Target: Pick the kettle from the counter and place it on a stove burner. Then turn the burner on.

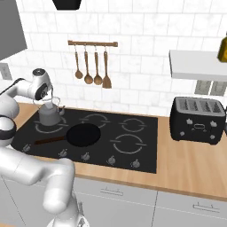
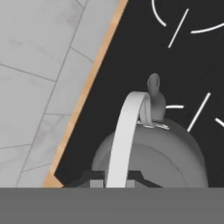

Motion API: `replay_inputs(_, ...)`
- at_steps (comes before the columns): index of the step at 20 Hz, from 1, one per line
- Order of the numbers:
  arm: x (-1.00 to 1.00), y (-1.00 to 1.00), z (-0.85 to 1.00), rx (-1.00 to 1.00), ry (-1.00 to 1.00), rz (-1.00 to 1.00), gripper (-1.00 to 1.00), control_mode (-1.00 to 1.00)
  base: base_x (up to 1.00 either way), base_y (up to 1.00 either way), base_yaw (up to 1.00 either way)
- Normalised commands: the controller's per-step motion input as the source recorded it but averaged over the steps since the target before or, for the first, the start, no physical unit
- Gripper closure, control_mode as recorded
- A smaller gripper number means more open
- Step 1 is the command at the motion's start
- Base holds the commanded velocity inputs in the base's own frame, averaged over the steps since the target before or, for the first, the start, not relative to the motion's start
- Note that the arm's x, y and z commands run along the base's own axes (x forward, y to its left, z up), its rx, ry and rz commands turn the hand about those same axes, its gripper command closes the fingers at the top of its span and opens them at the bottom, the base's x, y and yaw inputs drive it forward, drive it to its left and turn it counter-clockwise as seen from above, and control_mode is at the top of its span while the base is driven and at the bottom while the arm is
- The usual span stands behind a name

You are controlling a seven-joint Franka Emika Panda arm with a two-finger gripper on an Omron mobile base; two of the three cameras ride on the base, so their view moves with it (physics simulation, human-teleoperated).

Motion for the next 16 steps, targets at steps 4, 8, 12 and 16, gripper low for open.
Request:
replay_inputs(4, 0.00, 0.00, -0.02, 0.00, 0.00, 0.00, -1.00, -1.00, 0.00, 0.00, 0.00)
replay_inputs(8, 0.00, 0.00, 0.00, 0.00, 0.00, 0.00, -1.00, -1.00, 0.00, 0.00, 0.00)
replay_inputs(12, -0.04, 0.00, 0.00, 0.00, 0.00, 0.00, -1.00, -1.00, 0.00, 0.00, 0.00)
replay_inputs(16, -0.22, 0.00, 0.07, 0.00, 0.00, 0.00, -1.00, -1.00, 0.00, 0.00, 0.00)
